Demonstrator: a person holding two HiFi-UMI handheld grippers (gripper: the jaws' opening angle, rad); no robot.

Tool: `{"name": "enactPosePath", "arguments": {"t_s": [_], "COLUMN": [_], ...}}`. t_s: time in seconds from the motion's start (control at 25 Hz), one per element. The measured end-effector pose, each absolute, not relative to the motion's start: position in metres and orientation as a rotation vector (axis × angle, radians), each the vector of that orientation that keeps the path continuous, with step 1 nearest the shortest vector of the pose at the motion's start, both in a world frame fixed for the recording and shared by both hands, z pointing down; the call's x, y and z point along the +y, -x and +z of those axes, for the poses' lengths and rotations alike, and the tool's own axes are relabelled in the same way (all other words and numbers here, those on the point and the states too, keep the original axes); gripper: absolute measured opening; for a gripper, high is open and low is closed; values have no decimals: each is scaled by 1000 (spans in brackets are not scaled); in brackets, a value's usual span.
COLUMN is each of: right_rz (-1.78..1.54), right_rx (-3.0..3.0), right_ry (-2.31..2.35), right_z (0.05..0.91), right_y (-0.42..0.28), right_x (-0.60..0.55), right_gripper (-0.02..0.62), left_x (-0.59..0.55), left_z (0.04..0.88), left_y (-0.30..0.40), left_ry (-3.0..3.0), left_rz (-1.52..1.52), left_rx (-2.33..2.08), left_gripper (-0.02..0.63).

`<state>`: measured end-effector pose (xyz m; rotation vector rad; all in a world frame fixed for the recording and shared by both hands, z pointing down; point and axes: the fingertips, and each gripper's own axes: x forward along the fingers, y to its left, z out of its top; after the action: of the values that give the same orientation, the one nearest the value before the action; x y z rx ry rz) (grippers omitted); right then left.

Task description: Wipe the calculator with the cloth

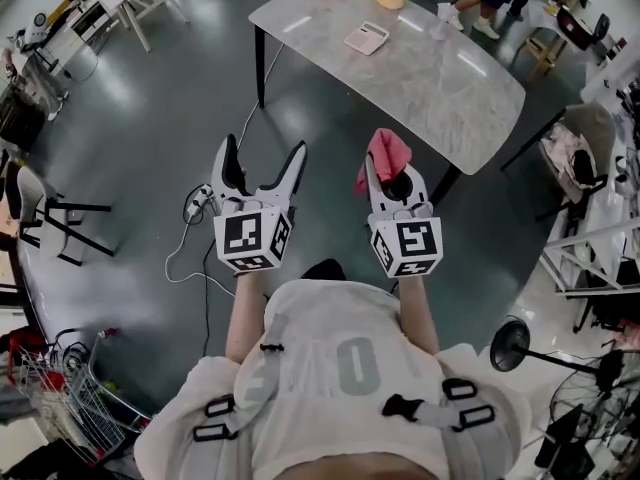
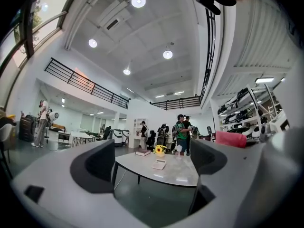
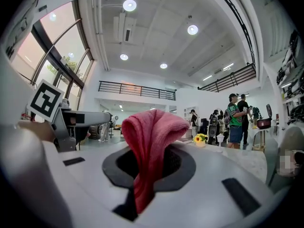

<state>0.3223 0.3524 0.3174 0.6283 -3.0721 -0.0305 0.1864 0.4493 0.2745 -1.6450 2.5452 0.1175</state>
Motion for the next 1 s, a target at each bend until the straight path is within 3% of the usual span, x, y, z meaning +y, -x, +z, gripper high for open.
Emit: {"name": "enactPosePath", "arguments": {"t_s": [0.56, 1.0], "right_rz": [-29, -114], "right_rx": [-3026, -3011], "right_ry": [-649, -803], "right_z": [327, 315], "right_y": [-302, -227], "right_x": [304, 180], "right_gripper": [56, 57], "left_x": [390, 261], "left_z": [292, 278], "left_y": [-165, -60], "left_ry": [1767, 1900], "left_rz": [168, 448], "left_rx": [2546, 2454], "left_gripper": [492, 492]}}
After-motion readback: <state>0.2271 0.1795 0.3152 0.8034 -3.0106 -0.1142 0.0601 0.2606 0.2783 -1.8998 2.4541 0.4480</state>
